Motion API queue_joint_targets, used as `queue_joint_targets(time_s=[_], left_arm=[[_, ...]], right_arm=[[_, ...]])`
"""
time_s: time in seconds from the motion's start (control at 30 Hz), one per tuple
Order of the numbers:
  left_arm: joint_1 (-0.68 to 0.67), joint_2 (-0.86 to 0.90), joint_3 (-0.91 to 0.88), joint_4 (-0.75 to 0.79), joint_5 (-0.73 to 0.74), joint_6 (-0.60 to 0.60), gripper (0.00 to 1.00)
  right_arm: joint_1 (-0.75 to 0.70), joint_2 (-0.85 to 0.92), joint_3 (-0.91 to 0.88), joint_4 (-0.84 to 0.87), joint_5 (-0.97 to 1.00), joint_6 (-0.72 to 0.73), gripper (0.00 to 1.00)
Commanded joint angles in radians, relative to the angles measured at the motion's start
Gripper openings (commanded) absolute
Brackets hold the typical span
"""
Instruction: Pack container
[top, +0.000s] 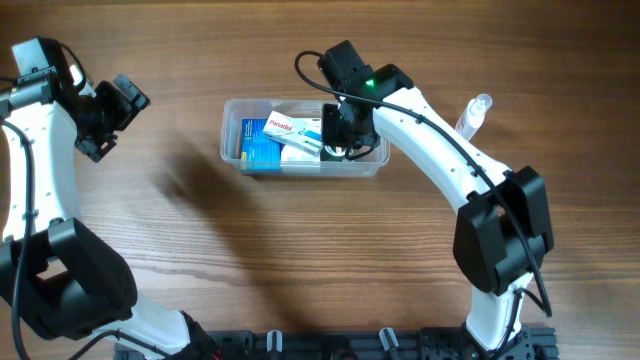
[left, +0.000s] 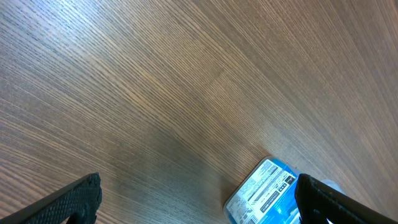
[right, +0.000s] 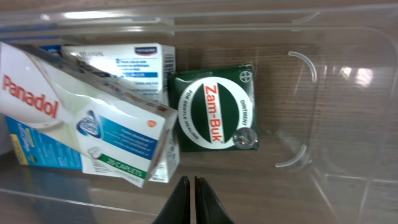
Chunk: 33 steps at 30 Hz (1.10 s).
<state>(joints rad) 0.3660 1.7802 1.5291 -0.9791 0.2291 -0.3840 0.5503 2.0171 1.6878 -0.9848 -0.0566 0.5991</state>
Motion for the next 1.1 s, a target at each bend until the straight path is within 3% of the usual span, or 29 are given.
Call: queue_joint_targets(time_s=[0.0, 0.23, 0.9, 1.07], left_arm=[[0.003, -0.015, 0.016, 0.003, -0.006, -0.014, 1.00], [0.003, -0.015, 0.016, 0.003, -0.006, -0.014, 1.00], [0.003, -0.015, 0.016, 0.003, -0.006, -0.014, 1.00], [0.003, -0.015, 0.016, 0.003, -0.006, -0.014, 1.00]], right_arm=[[0.023, 0.027, -0.011, 0.023, -0.023, 0.041, 0.04], [0.032, 0.101, -0.011, 0.036, -0.048, 0.058, 0.04], [0.030, 0.106, -0.011, 0.158, 0.028, 0.003, 0.04], [0.030, 0.106, -0.011, 0.189, 0.042, -0.028, 0.17]])
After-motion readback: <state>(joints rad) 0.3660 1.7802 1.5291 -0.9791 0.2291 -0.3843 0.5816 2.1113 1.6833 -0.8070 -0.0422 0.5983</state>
